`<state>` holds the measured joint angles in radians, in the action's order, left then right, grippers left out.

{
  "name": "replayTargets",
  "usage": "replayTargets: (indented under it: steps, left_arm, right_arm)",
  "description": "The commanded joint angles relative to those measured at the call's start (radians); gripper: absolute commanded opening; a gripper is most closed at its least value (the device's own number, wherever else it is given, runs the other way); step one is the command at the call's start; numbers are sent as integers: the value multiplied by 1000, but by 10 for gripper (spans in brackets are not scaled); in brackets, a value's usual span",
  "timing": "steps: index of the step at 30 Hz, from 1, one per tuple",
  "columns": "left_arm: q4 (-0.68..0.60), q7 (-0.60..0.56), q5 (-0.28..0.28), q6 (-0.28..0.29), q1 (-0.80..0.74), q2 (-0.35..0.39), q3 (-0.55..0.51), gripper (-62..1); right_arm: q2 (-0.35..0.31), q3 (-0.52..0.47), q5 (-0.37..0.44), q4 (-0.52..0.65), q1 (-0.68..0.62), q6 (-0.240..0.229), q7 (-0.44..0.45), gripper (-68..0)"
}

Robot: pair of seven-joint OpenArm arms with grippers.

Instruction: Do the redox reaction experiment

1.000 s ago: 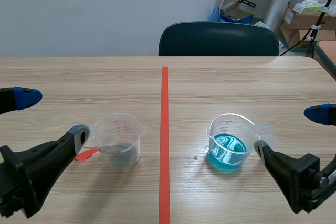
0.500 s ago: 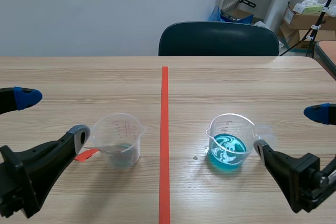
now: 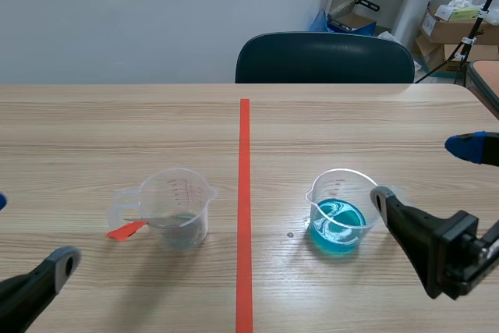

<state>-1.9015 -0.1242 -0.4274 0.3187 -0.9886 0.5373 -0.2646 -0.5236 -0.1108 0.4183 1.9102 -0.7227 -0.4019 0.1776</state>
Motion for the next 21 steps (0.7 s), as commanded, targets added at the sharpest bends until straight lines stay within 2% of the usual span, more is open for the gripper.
replayTargets:
  steps: [1, 4, 7, 11, 17, 21]
  left_arm:
    - [-22, -14, -24, -7, -54, -8, -22, 14]
    - [-22, -14, -58, -10, -142, -11, -67, 14]
    - [-22, -14, -90, -10, -216, -21, -105, 14]
    - [-29, -18, -109, -5, -281, -47, -156, 14]
    - [-79, -51, -109, 26, -314, -89, -177, 14]
    - [-106, -51, -109, 29, -314, -114, -179, 14]
  right_arm:
    - [-8, -8, 8, 18, 48, 8, 12, 4]
    - [-22, 20, -15, 18, 108, -1, 11, 4]
    - [-51, 80, -54, 18, 179, -36, -6, 4]
    - [-81, 187, -104, 18, 290, -36, -32, 4]
    - [-89, 387, -247, 10, 464, -46, -64, 4]
    - [-88, 548, -307, -31, 583, -71, -58, 4]
